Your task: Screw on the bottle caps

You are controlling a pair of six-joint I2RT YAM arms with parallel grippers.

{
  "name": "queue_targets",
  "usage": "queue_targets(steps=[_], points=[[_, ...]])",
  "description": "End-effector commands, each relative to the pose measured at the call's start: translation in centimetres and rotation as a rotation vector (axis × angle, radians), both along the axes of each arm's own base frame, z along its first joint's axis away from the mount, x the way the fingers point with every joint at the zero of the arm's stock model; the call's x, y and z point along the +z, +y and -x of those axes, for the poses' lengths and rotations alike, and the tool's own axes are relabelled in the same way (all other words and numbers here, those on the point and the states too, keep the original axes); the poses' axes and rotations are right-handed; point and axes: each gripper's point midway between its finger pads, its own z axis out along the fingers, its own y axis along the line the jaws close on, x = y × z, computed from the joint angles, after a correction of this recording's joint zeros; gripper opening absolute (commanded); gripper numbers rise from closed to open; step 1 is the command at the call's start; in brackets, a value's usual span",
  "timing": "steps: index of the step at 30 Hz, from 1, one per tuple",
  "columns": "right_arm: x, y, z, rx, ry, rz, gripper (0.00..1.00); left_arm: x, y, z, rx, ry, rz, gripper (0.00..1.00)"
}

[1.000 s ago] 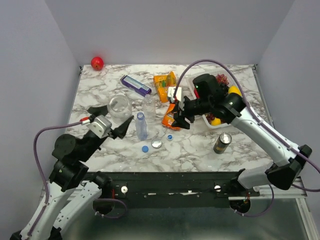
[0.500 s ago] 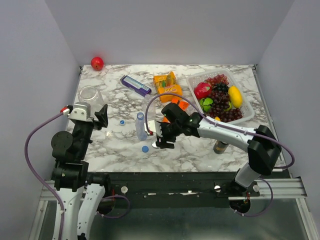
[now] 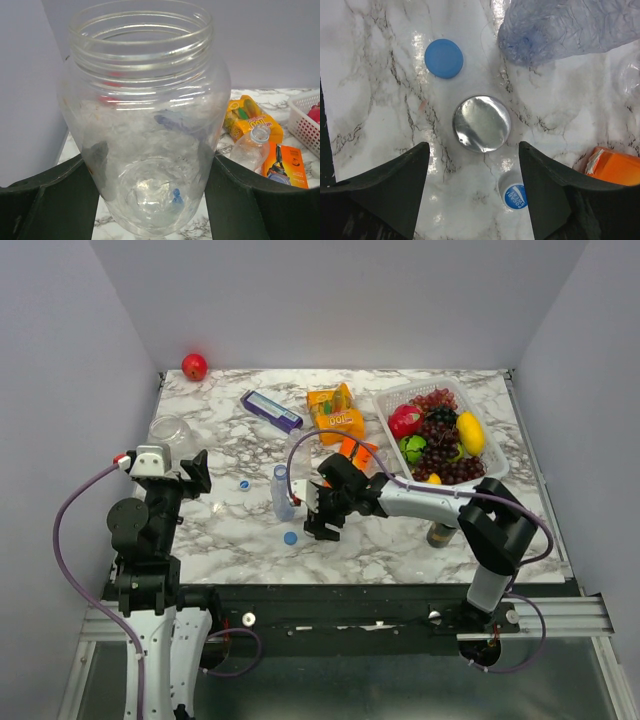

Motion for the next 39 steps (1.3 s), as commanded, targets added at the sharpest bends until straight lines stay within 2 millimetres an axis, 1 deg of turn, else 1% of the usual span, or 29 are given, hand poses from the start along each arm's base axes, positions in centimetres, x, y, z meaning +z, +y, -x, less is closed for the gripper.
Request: queue_targets(steps=[1,4,9,14,17,25,28,31,32,36,37,38,39], points=[[-0.9,1.2,-0.6,-0.035,0.014,-0.030,0.87,0.3,-0.2,0.1,-0.018,-0.024,0.012,0.00],[-1.6,1.1,-0.5,-0.038,0.021,-0.025,0.89,0.2,-0.2,0.0,-0.020,-0.017,0.006,0.00],[-2.6,1.4,-0.4,-0.045,0.041,-0.023,0.89,-0.3,-0.2,-0.1,-0.021,-0.008,0.002,0.00],[-2.9,1.8,-0.7,-0.058,0.051,-0.029,0.88,-0.6,-0.4,-0.2,-0.030,-0.002,0.001,0.00],[-3.5,1.8,-0.6,-0.057,0.055,-0.019,0.86,-0.6,-0.4,-0.2,-0.032,-0.001,-0.007,0.00],[-4.1,1.1,-0.1,-0.048,0.053,-0.007,0.80,-1.0,-0.6,-0.2,-0.046,0.005,-0.017,0.00],[-4.3,1.0,0.2,-0.047,0.062,-0.005,0.79,-1.2,-0.7,-0.3,-0.053,0.008,-0.014,0.00],[-4.3,0.9,0.3,-0.045,0.068,-0.006,0.75,-1.3,-0.8,-0.3,-0.056,0.009,-0.014,0.00],[-4.3,1.0,0.2,-0.045,0.066,-0.008,0.71,-1.3,-0.9,-0.3,-0.059,0.011,-0.015,0.00],[-4.1,0.7,0.3,-0.051,0.058,-0.008,0.62,-1.8,-1.2,-0.4,-0.079,0.020,-0.014,0.00],[-4.3,0.3,0.6,-0.054,0.063,-0.001,0.60,-1.9,-1.5,-0.3,-0.094,0.022,-0.017,0.00],[-3.7,0.0,0.7,-0.057,0.056,-0.007,0.57,-2.4,-1.7,-0.4,-0.108,0.030,-0.028,0.00],[-3.4,-0.3,0.9,-0.057,0.054,-0.007,0.55,-2.5,-2.5,-0.1,-0.159,0.027,-0.039,0.00]])
